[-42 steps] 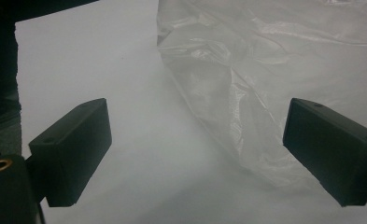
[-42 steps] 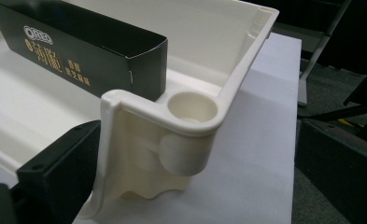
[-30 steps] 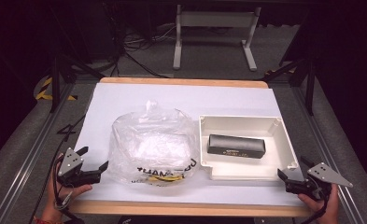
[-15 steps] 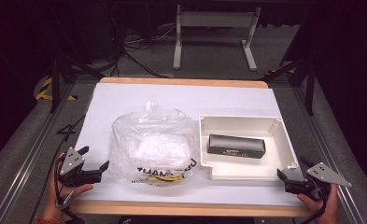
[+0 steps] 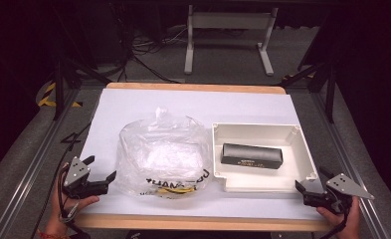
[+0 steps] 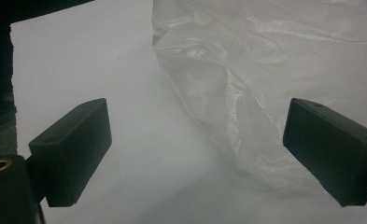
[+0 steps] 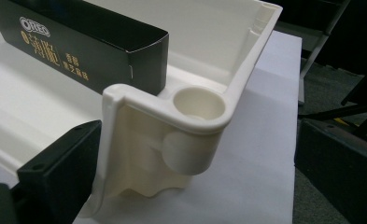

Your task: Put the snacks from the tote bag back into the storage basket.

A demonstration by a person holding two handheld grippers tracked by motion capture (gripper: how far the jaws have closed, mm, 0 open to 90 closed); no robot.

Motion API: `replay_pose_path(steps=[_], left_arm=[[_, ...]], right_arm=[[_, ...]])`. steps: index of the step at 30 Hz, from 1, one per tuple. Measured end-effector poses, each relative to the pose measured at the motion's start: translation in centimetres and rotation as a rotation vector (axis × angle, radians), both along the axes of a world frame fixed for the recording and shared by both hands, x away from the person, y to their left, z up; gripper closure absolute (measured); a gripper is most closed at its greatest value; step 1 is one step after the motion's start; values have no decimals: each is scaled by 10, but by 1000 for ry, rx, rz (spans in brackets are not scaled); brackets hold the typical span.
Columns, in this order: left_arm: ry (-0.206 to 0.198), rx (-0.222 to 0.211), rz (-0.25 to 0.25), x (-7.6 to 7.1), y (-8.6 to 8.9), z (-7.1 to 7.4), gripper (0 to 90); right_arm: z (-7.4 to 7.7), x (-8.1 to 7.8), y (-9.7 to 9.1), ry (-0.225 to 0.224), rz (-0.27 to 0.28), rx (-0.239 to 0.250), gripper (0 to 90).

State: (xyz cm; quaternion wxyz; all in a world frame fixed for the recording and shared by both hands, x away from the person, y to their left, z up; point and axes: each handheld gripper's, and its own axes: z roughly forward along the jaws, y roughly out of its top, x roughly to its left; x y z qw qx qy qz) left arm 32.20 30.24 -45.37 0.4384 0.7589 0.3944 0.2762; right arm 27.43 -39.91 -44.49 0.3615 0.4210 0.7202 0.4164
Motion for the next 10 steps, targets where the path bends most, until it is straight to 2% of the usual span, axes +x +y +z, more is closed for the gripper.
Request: replay_pose_path(steps=[10], left_arm=[[5, -3, 1, 2, 0, 0, 89]], right_arm=[[0, -1, 0, -2, -7, 0, 34]])
